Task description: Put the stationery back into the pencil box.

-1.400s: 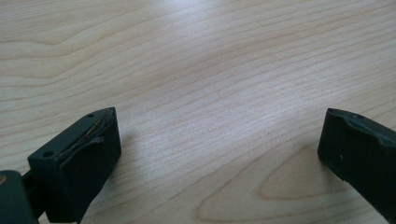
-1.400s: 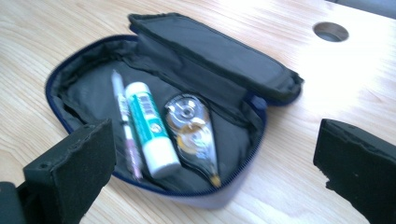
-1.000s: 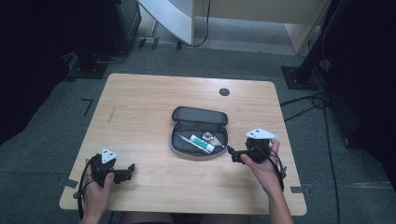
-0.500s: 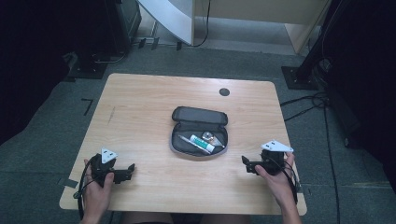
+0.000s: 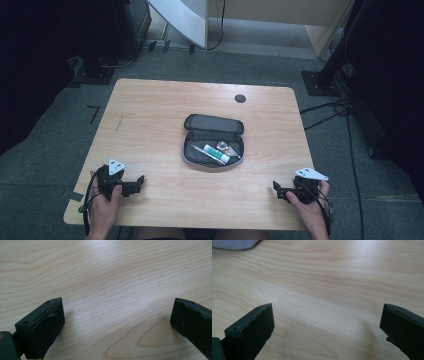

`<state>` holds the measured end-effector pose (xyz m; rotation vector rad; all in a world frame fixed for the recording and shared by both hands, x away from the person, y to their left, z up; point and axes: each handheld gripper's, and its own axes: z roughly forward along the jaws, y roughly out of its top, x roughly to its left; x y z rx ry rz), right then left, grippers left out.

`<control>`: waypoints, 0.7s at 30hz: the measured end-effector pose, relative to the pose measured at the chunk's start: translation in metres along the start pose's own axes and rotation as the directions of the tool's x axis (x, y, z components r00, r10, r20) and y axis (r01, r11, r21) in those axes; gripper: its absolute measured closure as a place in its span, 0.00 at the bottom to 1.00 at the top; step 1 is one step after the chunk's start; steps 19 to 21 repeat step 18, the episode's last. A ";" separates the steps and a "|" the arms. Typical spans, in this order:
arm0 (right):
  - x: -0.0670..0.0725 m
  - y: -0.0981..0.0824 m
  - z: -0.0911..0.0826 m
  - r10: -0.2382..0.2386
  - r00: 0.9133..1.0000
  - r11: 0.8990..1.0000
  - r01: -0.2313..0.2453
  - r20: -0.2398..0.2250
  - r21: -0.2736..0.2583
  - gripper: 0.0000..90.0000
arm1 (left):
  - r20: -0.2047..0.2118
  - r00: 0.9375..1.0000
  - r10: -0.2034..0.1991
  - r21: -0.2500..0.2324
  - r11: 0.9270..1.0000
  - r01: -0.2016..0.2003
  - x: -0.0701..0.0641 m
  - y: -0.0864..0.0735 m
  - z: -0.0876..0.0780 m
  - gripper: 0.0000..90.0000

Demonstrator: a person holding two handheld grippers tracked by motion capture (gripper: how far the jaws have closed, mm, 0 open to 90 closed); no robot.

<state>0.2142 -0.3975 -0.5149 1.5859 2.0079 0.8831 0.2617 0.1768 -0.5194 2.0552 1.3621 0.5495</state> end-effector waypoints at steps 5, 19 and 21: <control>-0.008 -0.012 -0.005 0.014 1.000 1.000 -0.014 0.025 0.011 0.00 | 0.000 1.000 0.000 0.000 1.000 0.000 0.000 0.000 0.000 0.00; -0.010 -0.023 -0.007 0.013 0.999 1.000 -0.013 0.050 -0.001 0.00 | 0.000 1.000 0.001 0.000 1.000 -0.001 0.000 0.000 0.000 0.00; -0.010 -0.023 -0.007 0.013 0.999 1.000 -0.013 0.050 -0.001 0.00 | 0.000 1.000 0.001 0.000 1.000 -0.001 0.000 0.000 0.000 0.00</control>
